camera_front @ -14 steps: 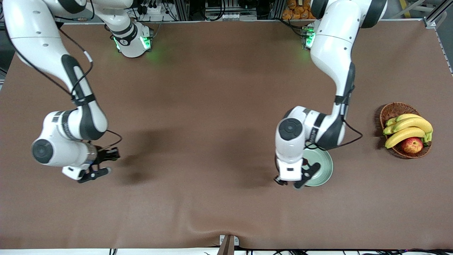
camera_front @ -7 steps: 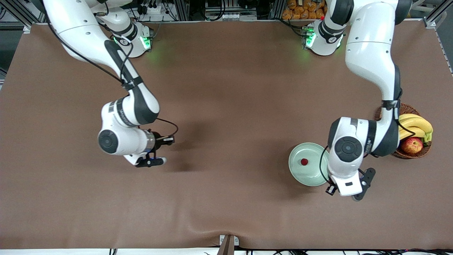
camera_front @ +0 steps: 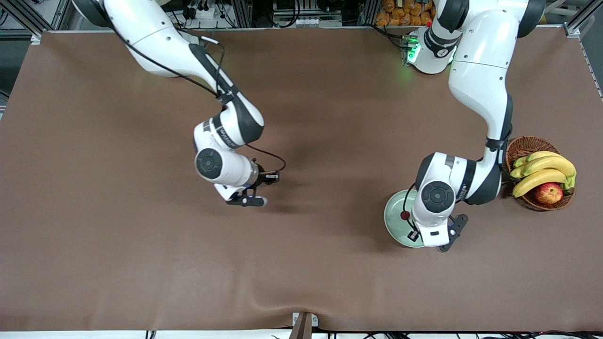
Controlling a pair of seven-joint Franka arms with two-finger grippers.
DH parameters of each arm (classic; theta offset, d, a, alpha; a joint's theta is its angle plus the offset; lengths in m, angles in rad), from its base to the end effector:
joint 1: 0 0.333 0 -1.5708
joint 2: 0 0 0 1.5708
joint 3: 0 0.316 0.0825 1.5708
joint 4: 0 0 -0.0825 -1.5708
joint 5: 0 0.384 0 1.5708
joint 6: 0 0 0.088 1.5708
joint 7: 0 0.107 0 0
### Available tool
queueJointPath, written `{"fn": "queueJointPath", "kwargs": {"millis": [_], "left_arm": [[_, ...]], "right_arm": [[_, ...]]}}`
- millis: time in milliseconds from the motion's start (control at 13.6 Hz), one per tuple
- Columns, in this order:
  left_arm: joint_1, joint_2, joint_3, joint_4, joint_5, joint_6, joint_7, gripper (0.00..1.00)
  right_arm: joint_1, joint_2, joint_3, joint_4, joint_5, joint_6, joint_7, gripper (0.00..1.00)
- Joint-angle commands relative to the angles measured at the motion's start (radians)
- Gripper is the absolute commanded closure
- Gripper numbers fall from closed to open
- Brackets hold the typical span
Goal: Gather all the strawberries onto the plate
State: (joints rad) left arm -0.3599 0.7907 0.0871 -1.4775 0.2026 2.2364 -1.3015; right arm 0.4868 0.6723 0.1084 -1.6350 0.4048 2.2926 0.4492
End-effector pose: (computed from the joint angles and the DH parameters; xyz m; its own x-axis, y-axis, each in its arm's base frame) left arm 0.6876 -0.1971 0.2059 0.6359 0.7469 0.1945 0.7704 -0.6292 -0.1026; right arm 0.5710 0.3862 0.2279 0.9698 -0.1138 -0.2157 -0.1747 -0.9413 -0.2888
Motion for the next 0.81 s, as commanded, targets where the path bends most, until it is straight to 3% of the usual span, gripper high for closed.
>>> {"fn": "queueJointPath", "kwargs": {"millis": [0, 74, 147, 515, 736], "left_arm": [[0.007, -0.025, 0.005, -0.015, -0.014, -0.011, 0.007, 0.0], [-0.004, -0.027, 0.008, -0.014, -0.014, -0.012, -0.002, 0.0], [-0.005, -0.031, 0.006, -0.011, -0.011, -0.012, -0.005, 0.0], [-0.068, -0.082, 0.002, -0.011, -0.012, -0.023, -0.013, 0.0], [-0.155, -0.091, 0.0, -0.004, -0.017, -0.023, -0.073, 0.0]], "right_arm": [[0.045, 0.024, -0.013, 0.0, 0.13, 0.079, 0.026, 0.34], [0.056, 0.029, -0.016, 0.0, 0.134, 0.1, 0.026, 0.06], [0.055, 0.03, -0.019, 0.0, 0.134, 0.106, 0.025, 0.0], [0.007, 0.01, -0.021, 0.0, 0.123, 0.087, 0.016, 0.0], [-0.095, -0.054, -0.022, 0.004, 0.108, -0.049, 0.008, 0.0]]}}
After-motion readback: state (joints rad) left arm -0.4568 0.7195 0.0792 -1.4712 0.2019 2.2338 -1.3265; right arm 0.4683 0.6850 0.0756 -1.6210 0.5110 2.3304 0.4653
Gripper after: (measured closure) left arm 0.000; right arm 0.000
